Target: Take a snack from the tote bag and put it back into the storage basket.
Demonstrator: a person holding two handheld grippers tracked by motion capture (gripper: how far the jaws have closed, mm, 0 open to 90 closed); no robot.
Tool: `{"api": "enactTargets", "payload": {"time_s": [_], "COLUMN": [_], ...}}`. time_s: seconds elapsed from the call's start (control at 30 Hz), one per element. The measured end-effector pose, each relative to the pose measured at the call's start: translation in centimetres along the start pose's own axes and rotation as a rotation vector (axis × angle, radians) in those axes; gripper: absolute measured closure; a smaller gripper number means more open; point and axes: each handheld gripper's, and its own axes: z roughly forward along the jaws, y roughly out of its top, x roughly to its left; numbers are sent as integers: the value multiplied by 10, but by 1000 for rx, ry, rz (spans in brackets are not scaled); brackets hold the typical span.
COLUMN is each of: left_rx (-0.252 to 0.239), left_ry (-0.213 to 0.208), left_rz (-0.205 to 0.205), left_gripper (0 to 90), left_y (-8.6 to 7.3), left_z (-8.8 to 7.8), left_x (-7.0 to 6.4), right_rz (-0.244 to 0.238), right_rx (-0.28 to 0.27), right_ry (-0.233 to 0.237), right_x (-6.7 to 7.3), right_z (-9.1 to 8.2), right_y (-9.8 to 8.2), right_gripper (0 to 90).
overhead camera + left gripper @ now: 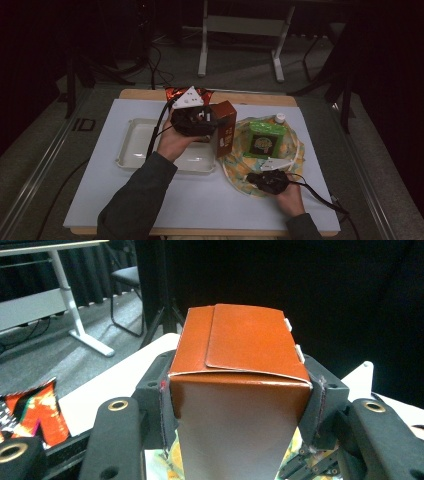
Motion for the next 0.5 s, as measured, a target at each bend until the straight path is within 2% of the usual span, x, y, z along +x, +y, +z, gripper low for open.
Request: {"api": "enactTargets", "payload": {"time_s": [0.5], "left_rx": [10], "left_ry": [33], "left_rz": [7], "left_gripper": [425], "left_y": [-6], "left_z": [-16], "left_x": [9], "right_rz": [2], "right_rx": [-3], "right_ry": [4], "right_x": [-1], "right_z": [0], "right_y": [0], "right_gripper": [837]}}
